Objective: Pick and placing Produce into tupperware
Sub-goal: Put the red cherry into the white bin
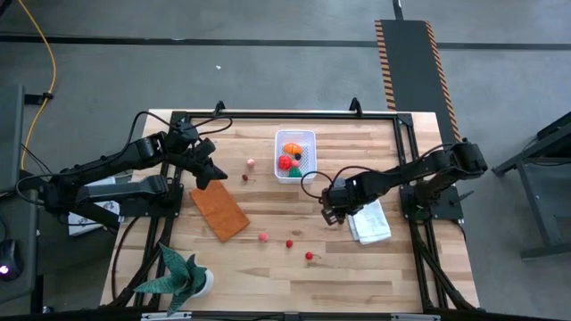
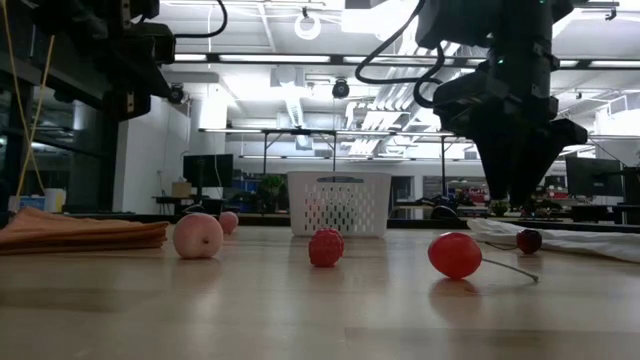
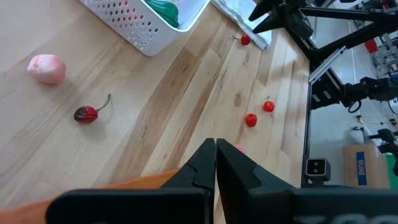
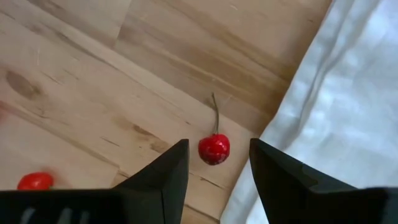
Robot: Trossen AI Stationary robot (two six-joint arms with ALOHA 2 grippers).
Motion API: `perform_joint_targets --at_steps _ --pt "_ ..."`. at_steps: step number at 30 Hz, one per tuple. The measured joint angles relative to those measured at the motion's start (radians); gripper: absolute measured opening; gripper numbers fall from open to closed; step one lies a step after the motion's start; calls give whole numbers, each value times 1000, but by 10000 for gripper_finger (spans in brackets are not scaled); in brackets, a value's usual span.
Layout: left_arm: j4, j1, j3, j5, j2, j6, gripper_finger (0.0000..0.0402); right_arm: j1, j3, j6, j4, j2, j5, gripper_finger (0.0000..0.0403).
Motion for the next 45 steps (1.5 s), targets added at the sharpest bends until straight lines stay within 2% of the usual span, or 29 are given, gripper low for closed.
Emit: perform_joint_targets --at_steps 9,15,45 --pt "-2 0 0 0 0 18 3 -8 0 -17 0 10 16 160" --pt "-3 0 0 0 0 20 3 -18 -1 -33 18 51 -24 160" --pt "-30 0 0 15 0 35 3 30 0 2 73 133 -76 160"
